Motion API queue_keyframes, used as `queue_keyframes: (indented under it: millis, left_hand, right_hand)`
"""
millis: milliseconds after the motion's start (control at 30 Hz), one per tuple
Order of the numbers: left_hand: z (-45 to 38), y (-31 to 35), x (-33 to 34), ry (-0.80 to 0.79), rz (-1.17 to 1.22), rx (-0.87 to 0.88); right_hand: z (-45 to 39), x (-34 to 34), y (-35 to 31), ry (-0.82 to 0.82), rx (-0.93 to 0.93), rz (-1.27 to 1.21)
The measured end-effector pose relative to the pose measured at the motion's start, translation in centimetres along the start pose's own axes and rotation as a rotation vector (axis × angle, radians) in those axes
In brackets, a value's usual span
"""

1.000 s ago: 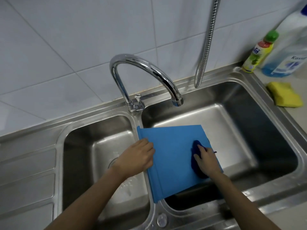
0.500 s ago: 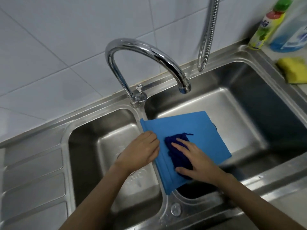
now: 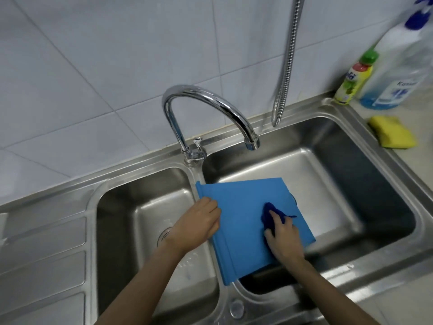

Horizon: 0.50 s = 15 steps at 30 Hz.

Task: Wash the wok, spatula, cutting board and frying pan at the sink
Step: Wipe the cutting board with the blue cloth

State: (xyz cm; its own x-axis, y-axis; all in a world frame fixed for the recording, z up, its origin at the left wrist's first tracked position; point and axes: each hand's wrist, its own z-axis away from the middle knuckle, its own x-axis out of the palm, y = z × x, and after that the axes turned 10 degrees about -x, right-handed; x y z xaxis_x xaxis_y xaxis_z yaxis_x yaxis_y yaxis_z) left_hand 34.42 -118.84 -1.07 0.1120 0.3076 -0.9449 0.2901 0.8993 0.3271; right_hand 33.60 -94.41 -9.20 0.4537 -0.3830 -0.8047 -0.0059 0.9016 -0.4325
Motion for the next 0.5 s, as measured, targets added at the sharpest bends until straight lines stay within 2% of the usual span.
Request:
queue_keyframes:
  millis: [133,200,367,500]
  left_hand:
    - [1.6,-1.1,-1.1,-0.018,0.045,0.059]
    - [2.4,-1.6,-1.5,-0.025,0.029,0.077]
    - [1.3,-1.8,-1.6,0.001,-0.002,0.091]
    - [0.2,-1.9,-1.0,-0.009,0.019,0.076]
  right_hand:
    - [2.4,0.0,-5.6,0.116,-0.381,-0.152]
    - [2.3,0.3,-8.5,0.169,-0.536,-0.136]
    - [-1.2,0.9,-9.4,0.221,-0.557,-0.016]
    - [-4.9,0.7,-5.5,0.203,-0.426,-0.013]
